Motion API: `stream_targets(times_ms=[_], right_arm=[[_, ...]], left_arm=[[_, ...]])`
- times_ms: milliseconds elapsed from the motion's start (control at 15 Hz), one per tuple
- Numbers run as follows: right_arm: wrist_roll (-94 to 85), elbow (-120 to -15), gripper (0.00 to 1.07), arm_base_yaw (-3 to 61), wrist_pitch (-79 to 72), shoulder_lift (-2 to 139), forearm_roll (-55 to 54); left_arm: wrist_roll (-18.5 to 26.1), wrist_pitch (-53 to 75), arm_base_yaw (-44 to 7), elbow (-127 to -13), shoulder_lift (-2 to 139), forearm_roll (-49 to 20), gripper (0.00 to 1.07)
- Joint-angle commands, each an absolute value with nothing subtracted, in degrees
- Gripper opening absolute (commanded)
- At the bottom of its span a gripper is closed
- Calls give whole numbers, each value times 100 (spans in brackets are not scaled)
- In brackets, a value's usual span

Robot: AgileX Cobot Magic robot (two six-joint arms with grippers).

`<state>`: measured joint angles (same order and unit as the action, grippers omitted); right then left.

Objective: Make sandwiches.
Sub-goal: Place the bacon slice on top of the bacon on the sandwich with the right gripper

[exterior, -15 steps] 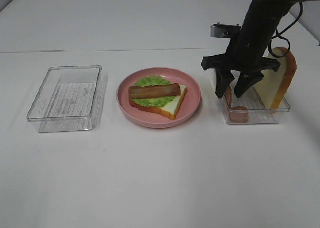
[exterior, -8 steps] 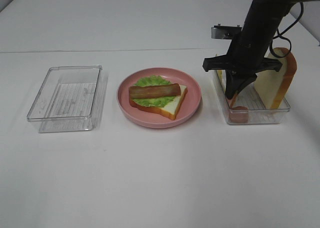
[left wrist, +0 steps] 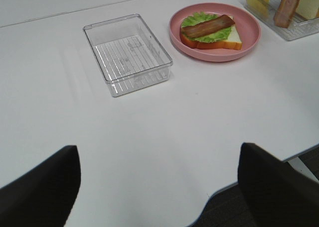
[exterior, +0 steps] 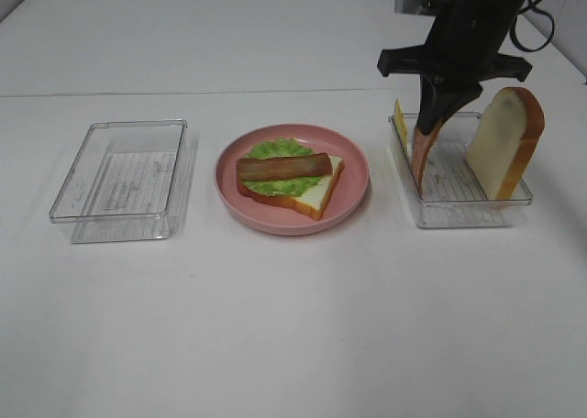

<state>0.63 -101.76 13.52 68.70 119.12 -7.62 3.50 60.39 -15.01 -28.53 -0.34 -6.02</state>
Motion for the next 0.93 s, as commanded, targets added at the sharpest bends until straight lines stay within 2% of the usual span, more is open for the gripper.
stream_targets(times_ms=[67,467,933], right_arm=[[-149,-10319,0,1358,6916,11511,-1157],[-1662,-10256,0,1364,6434,11769,-4223],[-2676,-10256,0,1364,6005,12914,-6744]], left_arm=[[315,5982,-1507,-2848,-143,-602,81],[315,5982,-1507,-2848,-143,-602,81],[315,5982,-1507,-2848,-143,-602,81]])
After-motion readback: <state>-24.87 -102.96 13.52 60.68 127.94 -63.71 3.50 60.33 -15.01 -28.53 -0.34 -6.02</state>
